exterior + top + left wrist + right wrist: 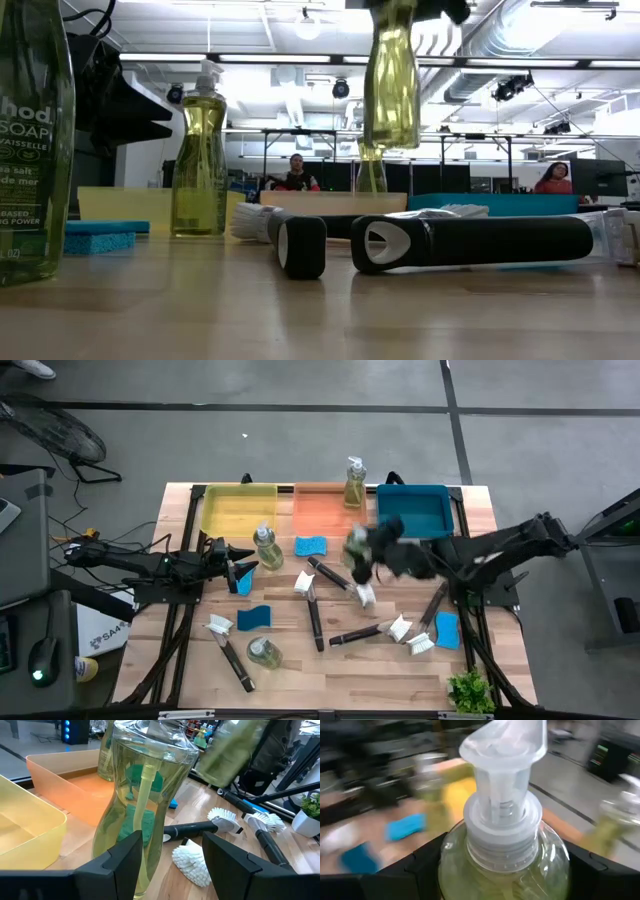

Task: Pick & Place Kitchen Sink Supplies
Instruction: Put the transparent soap dispenser into the orange bin

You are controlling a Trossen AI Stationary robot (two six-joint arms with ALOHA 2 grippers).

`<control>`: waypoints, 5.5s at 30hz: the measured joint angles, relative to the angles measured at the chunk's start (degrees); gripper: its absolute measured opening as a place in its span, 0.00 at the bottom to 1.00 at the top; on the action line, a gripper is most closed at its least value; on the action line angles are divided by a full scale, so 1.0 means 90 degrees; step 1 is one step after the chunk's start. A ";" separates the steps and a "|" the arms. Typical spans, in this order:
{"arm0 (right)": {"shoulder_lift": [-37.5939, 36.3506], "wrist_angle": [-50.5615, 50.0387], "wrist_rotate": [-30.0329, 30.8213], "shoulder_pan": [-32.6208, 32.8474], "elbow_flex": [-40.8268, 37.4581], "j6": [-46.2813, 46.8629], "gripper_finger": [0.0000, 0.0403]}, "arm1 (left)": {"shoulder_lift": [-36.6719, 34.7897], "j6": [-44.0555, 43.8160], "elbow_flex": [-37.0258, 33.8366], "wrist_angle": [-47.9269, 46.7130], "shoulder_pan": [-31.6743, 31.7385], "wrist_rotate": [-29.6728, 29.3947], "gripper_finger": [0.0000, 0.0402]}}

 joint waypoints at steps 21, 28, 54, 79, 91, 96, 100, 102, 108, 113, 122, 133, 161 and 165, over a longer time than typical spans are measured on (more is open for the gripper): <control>0.1214 0.1289 0.0579 -0.2487 -0.0002 0.1063 0.69 | -0.0001 -0.0001 -0.0002 0.0000 0.0000 0.0000 0.50; 0.1517 0.1163 0.0841 -0.2750 -0.0002 0.1837 0.70 | 0.0000 0.0000 -0.0002 0.0000 0.0000 0.0001 0.50; 0.2142 0.1068 0.1196 -0.2927 -0.0002 0.2470 0.70 | 0.0000 0.0000 -0.0001 0.0000 0.0000 0.0001 0.50; 0.2431 0.1028 0.1027 -0.2956 -0.0046 0.2607 0.70 | -0.0001 0.0000 0.0000 0.0000 0.0000 0.0000 0.50; 0.2386 0.1028 0.0617 -0.2956 -0.0041 0.1925 0.75 | -0.0001 0.0001 -0.0002 0.0000 0.0001 0.0001 0.50; 0.2255 0.1001 0.0373 -0.2956 -0.0041 0.1541 0.75 | 0.0000 0.0000 0.0000 0.0000 0.0000 0.0000 0.50; 0.2161 0.1001 0.0140 -0.2954 -0.0041 0.1344 0.76 | -0.0001 -0.0001 -0.0002 0.0000 0.0001 -0.0001 0.50; 0.2113 0.0972 0.0055 -0.2953 -0.0041 0.1240 0.76 | 0.0001 -0.0001 -0.0001 0.0002 0.0000 0.0001 0.50; 0.1896 0.0753 -0.0083 -0.2949 -0.0053 0.1168 0.76 | -0.0001 0.0001 0.0000 0.0000 0.0001 -0.0001 0.50; 0.1853 0.0683 -0.0050 -0.2953 -0.0053 0.1171 0.76 | 0.0001 0.0001 -0.0002 0.0002 -0.0001 -0.0001 0.50; 0.1853 0.0695 0.0021 -0.2953 -0.0053 0.0888 0.76 | -0.0001 0.0000 -0.0002 0.0000 0.0001 -0.0001 0.50; 0.1842 0.0791 -0.0484 -0.2992 -0.0045 0.0730 0.78 | 0.0001 0.0001 0.0000 0.0000 -0.0001 -0.0001 0.50; 0.1072 0.0149 -0.0045 -0.2990 -0.0039 0.0449 0.98 | 0.0000 0.0001 -0.0001 0.0000 0.0000 -0.0001 0.50; 0.0734 -0.0107 -0.0049 -0.2967 -0.0041 0.0449 0.98 | -0.0001 0.0001 -0.0002 0.0000 -0.0001 -0.0001 0.50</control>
